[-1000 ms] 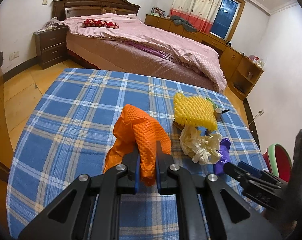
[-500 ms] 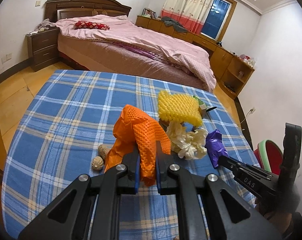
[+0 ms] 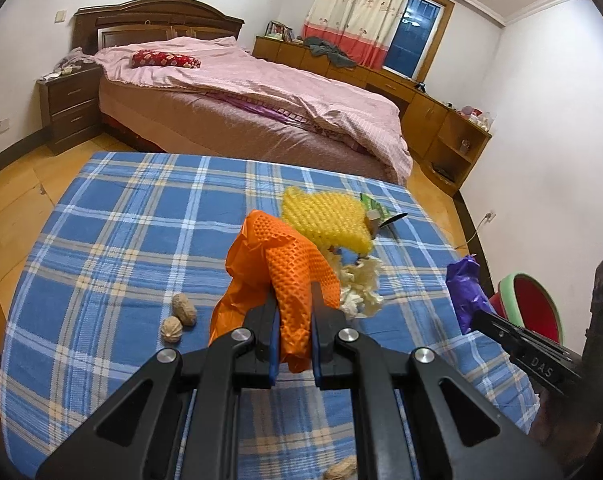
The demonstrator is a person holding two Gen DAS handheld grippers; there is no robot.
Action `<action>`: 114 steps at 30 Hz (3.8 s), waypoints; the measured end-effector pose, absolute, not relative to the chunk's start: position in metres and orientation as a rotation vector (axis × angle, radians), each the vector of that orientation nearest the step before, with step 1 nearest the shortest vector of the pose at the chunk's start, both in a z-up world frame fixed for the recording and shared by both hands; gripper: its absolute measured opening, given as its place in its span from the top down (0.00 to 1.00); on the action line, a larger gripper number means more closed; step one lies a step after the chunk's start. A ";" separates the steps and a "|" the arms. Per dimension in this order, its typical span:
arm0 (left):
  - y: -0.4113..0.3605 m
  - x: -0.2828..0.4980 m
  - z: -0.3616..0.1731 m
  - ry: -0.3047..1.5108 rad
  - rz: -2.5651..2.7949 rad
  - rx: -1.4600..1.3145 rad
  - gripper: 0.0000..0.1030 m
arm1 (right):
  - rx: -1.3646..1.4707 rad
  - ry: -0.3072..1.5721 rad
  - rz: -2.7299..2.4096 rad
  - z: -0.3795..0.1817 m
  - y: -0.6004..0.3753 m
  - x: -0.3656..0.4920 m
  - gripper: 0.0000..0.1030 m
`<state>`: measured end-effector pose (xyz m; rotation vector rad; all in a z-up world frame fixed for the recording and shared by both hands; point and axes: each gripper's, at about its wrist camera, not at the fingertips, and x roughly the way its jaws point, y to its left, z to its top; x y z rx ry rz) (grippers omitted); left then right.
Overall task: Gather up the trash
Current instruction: 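Grasp the purple plastic bag with the right tool while the left tool holds the orange bag, then carry the orange bag and purple bag over the red bin with both tools, then open both tools to drop the orange and purple bags into the bin, then move both tools back over the bed toward the white crumpled plastic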
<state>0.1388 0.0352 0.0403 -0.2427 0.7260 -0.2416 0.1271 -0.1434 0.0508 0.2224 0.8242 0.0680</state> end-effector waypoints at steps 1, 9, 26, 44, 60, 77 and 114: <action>0.033 0.138 0.042 0.724 -0.247 -0.242 0.89 | 0.225 0.820 0.064 0.053 -0.147 0.124 0.89; 0.005 0.133 0.056 0.717 -0.294 -0.223 0.89 | 0.243 0.778 0.042 0.067 -0.169 0.100 0.89; -0.078 0.113 0.080 0.717 -0.469 -0.137 0.89 | 0.308 0.667 -0.089 0.096 -0.240 0.039 0.89; -0.192 0.110 0.096 0.740 -0.685 -0.021 0.89 | 0.394 0.604 -0.269 0.101 -0.326 -0.005 0.89; -0.295 0.119 0.065 0.808 -0.814 0.086 0.90 | 0.429 0.641 -0.373 0.077 -0.393 -0.002 0.89; -0.329 0.139 0.035 0.897 -0.844 0.117 0.75 | 0.459 0.687 -0.400 0.051 -0.427 0.023 0.85; -0.216 0.134 0.067 0.838 -0.622 0.012 0.32 | 0.449 0.646 -0.302 0.084 -0.369 0.011 0.34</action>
